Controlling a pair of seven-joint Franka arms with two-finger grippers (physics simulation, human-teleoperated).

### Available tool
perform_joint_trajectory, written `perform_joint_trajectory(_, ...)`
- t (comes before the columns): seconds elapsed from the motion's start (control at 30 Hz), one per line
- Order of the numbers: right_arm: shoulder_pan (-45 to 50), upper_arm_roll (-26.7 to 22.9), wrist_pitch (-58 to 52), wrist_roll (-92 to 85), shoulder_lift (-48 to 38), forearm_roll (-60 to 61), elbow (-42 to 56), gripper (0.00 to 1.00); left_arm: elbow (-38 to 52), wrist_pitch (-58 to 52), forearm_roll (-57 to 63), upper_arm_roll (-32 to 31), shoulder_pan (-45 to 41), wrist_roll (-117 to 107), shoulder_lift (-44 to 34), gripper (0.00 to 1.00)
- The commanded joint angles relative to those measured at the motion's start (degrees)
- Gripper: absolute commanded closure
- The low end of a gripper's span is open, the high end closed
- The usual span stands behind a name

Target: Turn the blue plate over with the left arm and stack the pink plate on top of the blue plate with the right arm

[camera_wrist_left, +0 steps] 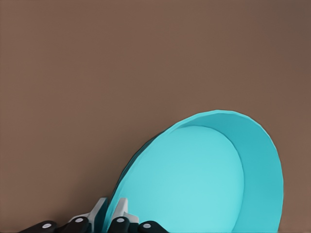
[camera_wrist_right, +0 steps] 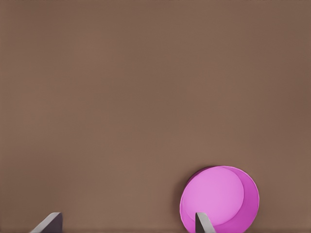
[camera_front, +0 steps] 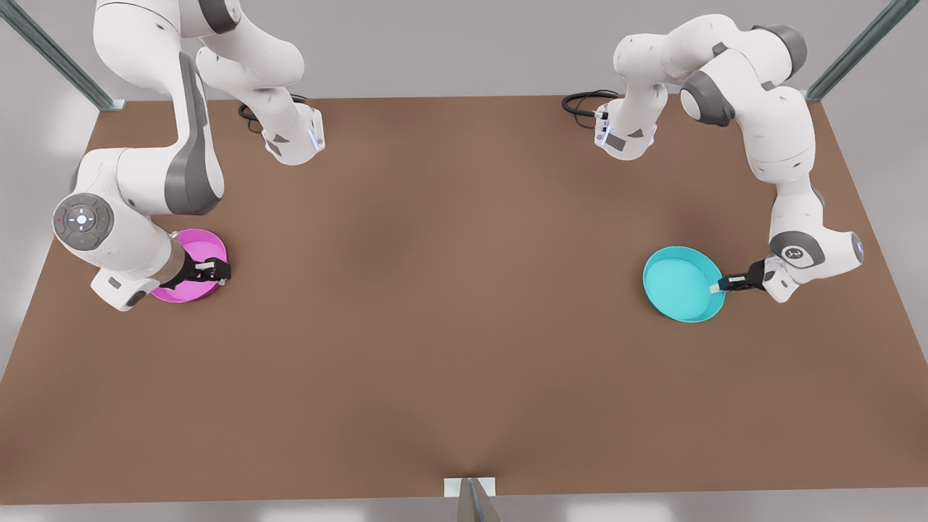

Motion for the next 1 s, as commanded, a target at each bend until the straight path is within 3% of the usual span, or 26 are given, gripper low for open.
perform_joint_trajectory(0.0, 0.0, 0.0, 0.0, 0.0, 0.0, 0.0, 0.0, 0.0, 0.0, 0.0, -0.1, 0.0, 0.0, 0.0, 0.0, 0.72)
perform_joint_trajectory(0.1, 0.0, 0.0, 0.0, 0.0, 0.0, 0.0, 0.0, 0.0, 0.1, 0.0, -0.5, 0.0, -0.1, 0.0, 0.0, 0.79)
perform_joint_trajectory(0.63, 0.0, 0.0, -0.1, -0.1, -0.1, 0.0, 0.1, 0.0, 5.0, -2.6, -0.2, -2.5, -1.2, -7.9, -5.8, 0.79)
perform_joint_trajectory(0.97, -0.5, 0.2, -0.2, -0.3, 0.0, 0.1, -0.1, 0.0, 8.7, 0.2, 8.2, -2.7, -23.5, -47.2, -12.0, 0.79)
